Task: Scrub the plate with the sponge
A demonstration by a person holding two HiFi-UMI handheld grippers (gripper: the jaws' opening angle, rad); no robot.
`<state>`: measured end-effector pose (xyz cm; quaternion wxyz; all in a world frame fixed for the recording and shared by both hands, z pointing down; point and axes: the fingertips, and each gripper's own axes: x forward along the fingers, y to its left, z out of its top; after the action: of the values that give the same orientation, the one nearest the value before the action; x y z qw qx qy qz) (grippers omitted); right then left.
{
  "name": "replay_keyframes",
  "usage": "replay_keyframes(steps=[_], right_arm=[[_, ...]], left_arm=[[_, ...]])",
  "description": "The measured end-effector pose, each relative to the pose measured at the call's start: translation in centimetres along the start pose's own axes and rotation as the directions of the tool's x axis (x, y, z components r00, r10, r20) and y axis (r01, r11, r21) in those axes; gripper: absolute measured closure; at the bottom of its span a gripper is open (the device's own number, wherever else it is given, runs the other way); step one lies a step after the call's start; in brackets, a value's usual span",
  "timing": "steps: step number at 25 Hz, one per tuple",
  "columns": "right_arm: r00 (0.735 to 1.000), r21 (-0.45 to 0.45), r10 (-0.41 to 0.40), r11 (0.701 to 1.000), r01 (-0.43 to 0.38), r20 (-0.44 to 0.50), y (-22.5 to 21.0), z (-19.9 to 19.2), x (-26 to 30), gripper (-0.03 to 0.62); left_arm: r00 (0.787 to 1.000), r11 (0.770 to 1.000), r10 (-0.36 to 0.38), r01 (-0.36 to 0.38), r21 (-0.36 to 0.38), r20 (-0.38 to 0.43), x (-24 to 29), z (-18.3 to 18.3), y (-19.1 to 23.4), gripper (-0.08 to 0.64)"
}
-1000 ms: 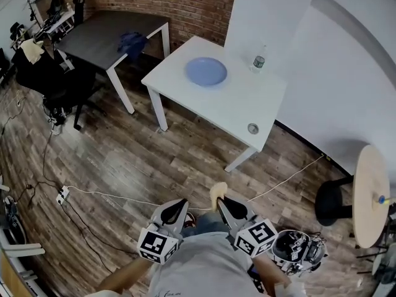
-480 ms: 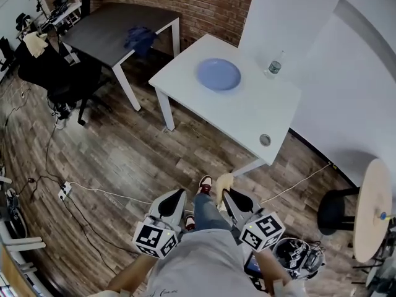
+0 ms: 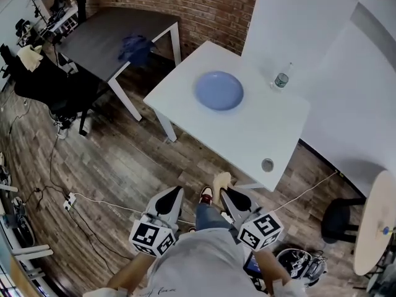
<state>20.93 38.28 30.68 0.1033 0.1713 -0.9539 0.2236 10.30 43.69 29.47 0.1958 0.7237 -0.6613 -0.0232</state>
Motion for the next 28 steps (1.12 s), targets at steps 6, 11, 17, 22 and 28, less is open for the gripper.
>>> replay_keyframes(steps=[6, 11, 17, 22, 28], right_arm=[[1.0, 0.03, -0.003, 1.0, 0.004, -0.029, -5.5, 2.1, 2.9, 0.563], [1.0, 0.071, 0.004, 0.997, -0.002, -0.029, -9.8, 3.5, 4.9, 0.563], [1.0, 0.06, 0.026, 0.998, -0.027, 0.011, -12.3, 6.3, 6.6, 0.563], [0.997, 0.065, 0.056, 0.996, -0.059, 0.051, -12.0, 7.1, 6.9, 0.561], [0.997, 0.11, 0.02, 0.994, -0.028, 0.076, -13.6, 7.9, 7.3, 0.561]], left_arm=[[1.0, 0.999, 0.002, -0.003, -0.037, -0.026, 6.5, 1.5, 0.9, 0.548], [0.998, 1.0, 0.014, -0.014, 0.001, -0.063, 11.1, 2.1, 1.7, 0.548], [0.997, 0.994, 0.078, -0.077, 0.083, -0.02, 13.2, 6.2, 4.2, 0.548], [0.995, 0.989, 0.102, -0.1, 0.105, -0.012, 13.2, 8.2, 4.7, 0.548], [0.997, 0.992, 0.063, -0.059, 0.108, -0.035, 15.8, 8.2, 4.1, 0.548]])
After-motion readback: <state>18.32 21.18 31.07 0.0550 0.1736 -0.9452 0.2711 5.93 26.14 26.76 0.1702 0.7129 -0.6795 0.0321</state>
